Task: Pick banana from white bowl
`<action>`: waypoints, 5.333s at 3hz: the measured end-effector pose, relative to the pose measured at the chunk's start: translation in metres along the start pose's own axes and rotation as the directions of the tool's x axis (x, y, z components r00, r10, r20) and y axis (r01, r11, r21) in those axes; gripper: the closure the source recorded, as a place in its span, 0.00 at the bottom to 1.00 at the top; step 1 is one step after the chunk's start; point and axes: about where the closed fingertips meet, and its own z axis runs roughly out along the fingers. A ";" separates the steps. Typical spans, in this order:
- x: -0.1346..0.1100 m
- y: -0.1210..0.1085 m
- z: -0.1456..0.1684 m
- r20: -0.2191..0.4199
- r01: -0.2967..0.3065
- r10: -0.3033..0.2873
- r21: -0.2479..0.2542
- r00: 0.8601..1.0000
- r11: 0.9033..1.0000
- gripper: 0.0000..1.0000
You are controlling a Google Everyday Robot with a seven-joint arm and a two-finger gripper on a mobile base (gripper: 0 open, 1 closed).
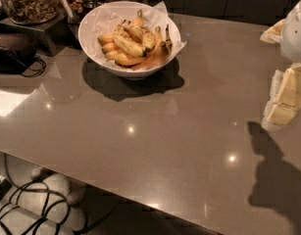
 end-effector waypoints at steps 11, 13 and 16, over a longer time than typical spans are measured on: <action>-0.206 -0.149 0.038 0.175 -0.094 0.101 -0.044 0.979 0.995 0.00; -0.235 -0.162 0.057 0.216 -0.167 0.183 -0.091 0.959 0.982 0.00; -0.242 -0.182 0.084 0.204 -0.241 0.266 -0.139 0.942 0.961 0.32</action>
Offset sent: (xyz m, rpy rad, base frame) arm 0.0258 0.0353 0.0123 -0.0455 0.0763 0.0738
